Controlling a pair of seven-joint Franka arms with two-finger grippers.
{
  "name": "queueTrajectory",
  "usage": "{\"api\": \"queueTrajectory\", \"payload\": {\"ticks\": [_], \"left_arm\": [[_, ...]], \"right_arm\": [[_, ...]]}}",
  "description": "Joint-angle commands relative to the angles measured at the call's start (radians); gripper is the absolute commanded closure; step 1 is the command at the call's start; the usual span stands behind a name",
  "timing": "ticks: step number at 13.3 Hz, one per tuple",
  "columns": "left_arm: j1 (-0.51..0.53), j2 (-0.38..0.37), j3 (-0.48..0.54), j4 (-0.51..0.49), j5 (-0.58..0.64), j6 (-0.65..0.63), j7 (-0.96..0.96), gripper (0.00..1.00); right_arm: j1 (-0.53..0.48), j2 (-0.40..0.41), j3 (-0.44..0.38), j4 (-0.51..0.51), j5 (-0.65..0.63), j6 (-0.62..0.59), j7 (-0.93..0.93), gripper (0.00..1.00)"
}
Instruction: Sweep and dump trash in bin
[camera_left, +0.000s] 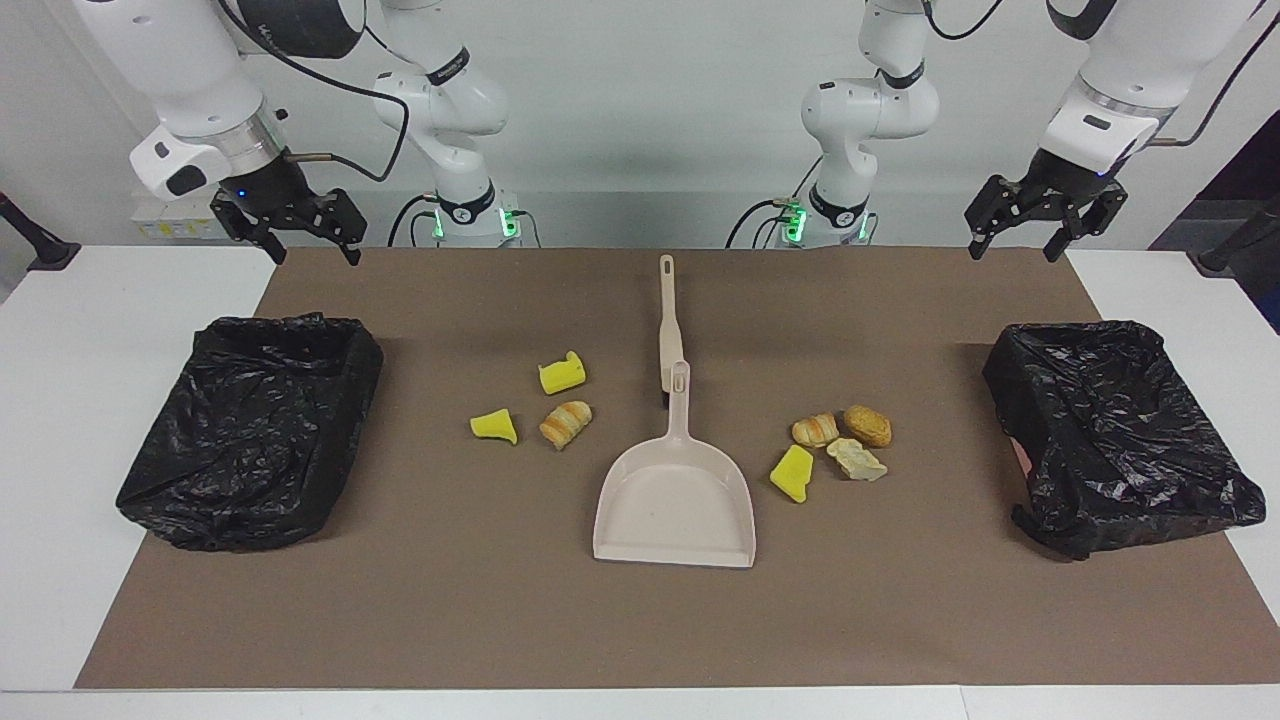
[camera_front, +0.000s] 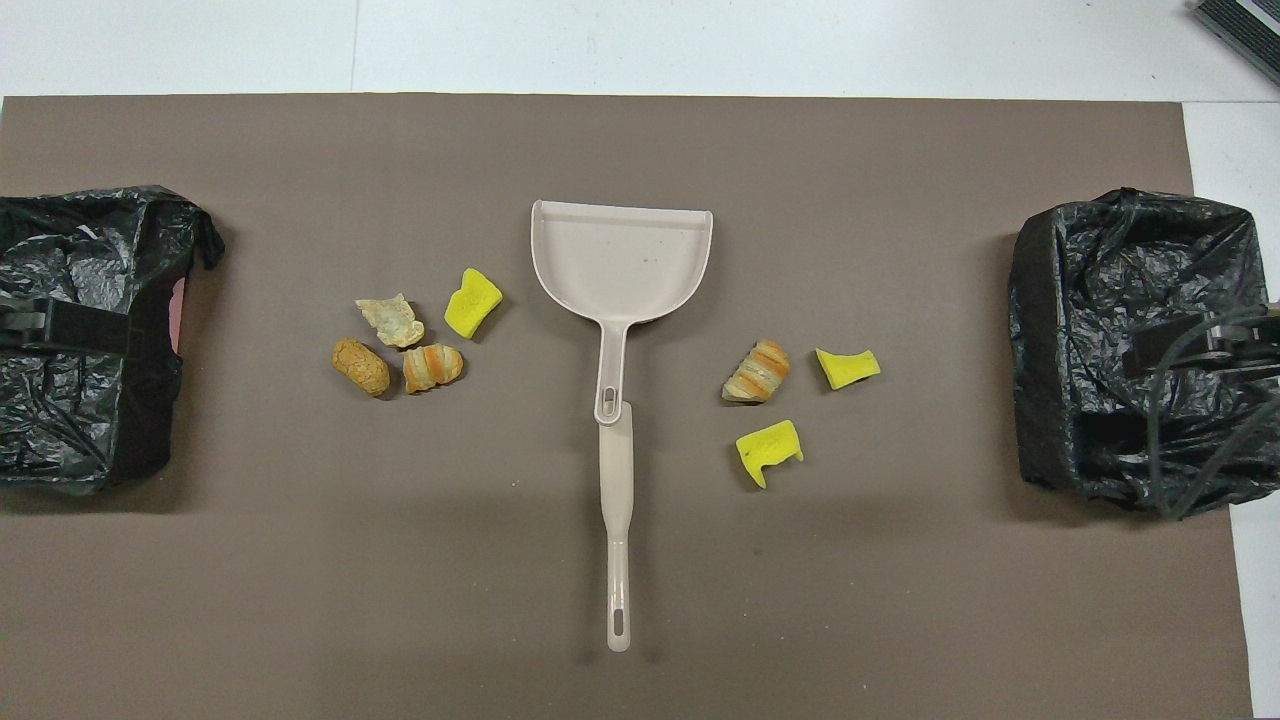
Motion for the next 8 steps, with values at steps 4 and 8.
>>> {"api": "queueTrajectory", "payload": {"ticks": [4,8], "left_arm": [[0.001,-0.022,0.002,-0.022,-0.003,-0.013,-0.004,0.00],[0.002,-0.018,0.004,-0.014,-0.003,-0.010,-0.004,0.00]], "right_arm": [[-0.002,-0.015,0.003,-0.021,-0.005,0.017,0.007,0.00],[-0.001,-0.015,0.003,-0.021,-0.005,0.017,0.009,0.00]]}}
